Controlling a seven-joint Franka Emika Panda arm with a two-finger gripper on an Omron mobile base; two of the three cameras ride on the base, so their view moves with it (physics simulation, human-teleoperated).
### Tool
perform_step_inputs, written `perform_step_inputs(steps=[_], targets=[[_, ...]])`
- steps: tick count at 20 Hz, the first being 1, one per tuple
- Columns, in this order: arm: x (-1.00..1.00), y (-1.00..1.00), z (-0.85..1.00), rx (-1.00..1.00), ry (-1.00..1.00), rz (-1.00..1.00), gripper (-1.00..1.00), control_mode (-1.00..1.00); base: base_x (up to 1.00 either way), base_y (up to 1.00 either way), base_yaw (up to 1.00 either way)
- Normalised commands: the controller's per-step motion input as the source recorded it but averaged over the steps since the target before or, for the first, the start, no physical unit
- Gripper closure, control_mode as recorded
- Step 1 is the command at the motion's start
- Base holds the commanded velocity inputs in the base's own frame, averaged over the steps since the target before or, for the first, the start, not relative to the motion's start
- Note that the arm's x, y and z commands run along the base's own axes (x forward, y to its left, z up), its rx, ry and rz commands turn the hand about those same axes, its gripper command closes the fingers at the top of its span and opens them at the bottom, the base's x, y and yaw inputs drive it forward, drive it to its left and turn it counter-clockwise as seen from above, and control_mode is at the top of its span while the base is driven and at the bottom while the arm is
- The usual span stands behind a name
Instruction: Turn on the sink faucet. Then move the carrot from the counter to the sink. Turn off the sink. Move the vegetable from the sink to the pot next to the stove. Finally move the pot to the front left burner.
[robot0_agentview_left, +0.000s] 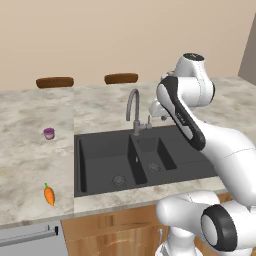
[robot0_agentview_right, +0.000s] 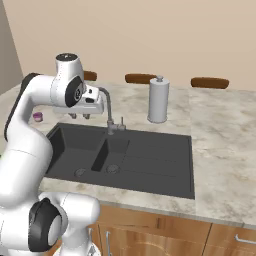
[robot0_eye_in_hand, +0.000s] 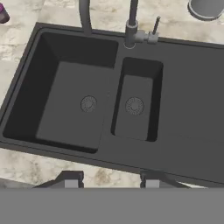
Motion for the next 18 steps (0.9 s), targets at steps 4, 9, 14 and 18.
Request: perform_step_inputs(steps=[4,9,14,18], targets=[[-0.01,-0.15,-0.11,0.03,-0.07,0.02,-1.00,-1.00,0.00,0.00,0.00],[0.00,-0.59,-0.24,0.11,-0.21,0.12,-1.00,-1.00,0.00,0.00,0.00],[0.07,-0.62,-0.33,0.10,-0.18,0.17,-1.00,-1.00,0.00,0.00,0.00],[0.43,-0.35,-0.34,0.05,-0.09,0.22,-1.00,-1.00,0.00,0.00,0.00]])
